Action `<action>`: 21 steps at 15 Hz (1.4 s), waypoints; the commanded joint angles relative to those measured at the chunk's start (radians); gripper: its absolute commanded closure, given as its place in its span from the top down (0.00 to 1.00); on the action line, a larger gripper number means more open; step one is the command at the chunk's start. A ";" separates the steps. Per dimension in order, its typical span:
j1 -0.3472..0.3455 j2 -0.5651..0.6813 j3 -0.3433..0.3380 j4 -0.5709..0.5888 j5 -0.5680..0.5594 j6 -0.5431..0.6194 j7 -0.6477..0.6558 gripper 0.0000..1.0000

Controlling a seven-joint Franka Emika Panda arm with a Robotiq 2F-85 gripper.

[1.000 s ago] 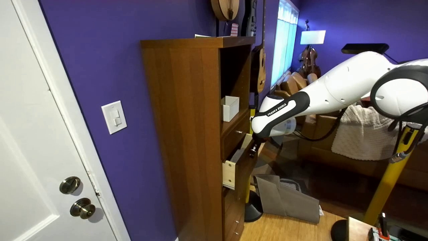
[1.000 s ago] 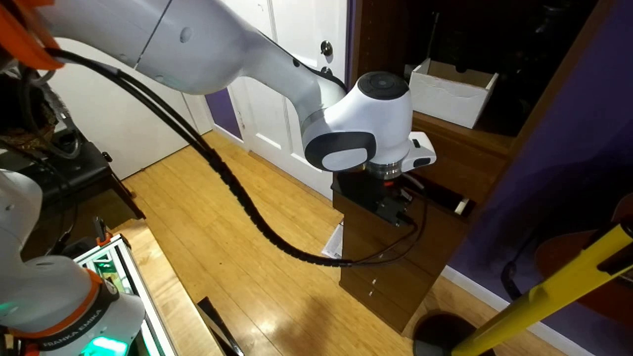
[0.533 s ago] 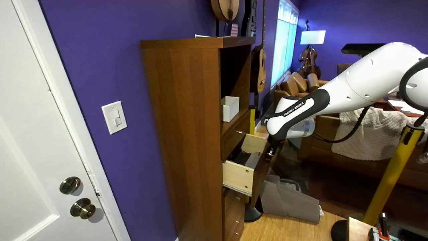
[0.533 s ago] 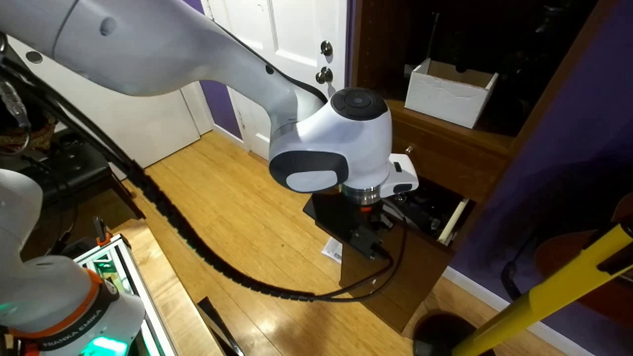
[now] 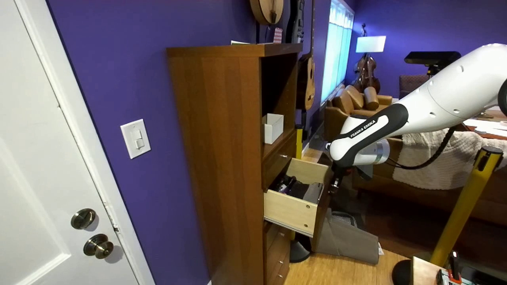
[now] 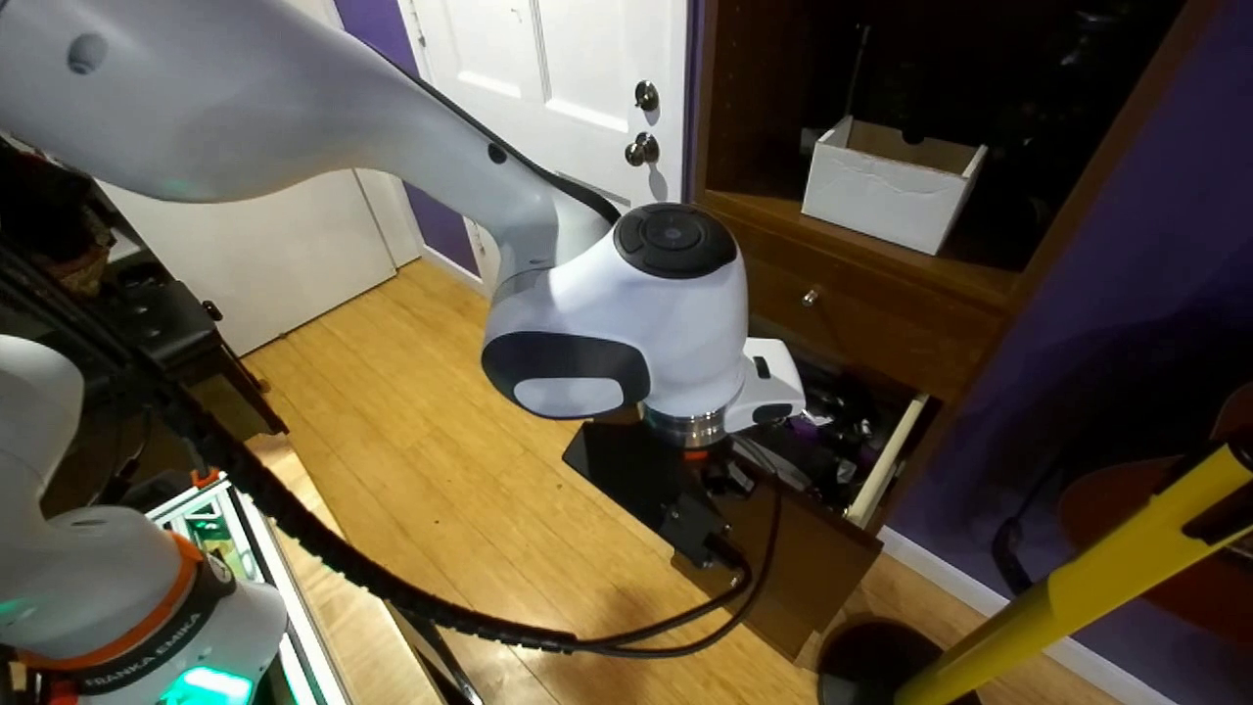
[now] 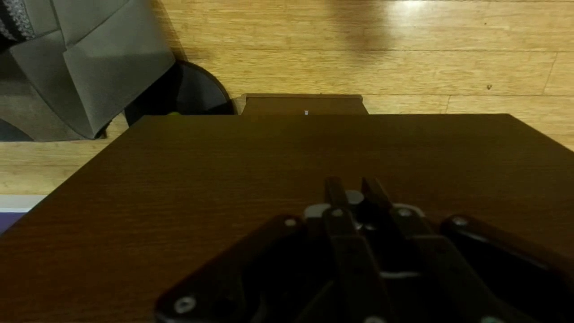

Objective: Open the second drawer from the top

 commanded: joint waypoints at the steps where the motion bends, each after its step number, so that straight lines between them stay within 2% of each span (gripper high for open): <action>1: -0.005 0.026 -0.063 -0.047 -0.063 0.007 -0.028 0.04; 2: -0.001 0.030 -0.067 -0.047 -0.069 0.000 -0.021 0.40; 3: 0.000 0.029 -0.071 -0.046 -0.075 -0.011 -0.013 0.40; 7: -0.016 0.060 -0.114 -0.063 -0.131 -0.040 0.003 0.69; 11: -0.023 0.020 -0.144 -0.068 -0.158 -0.140 0.025 1.00; 14: -0.011 -0.072 -0.158 -0.059 -0.152 -0.276 0.086 1.00; 16: -0.002 -0.138 -0.157 -0.054 -0.135 -0.320 0.104 1.00; 21: 0.049 -0.278 -0.153 -0.033 -0.098 -0.286 0.117 1.00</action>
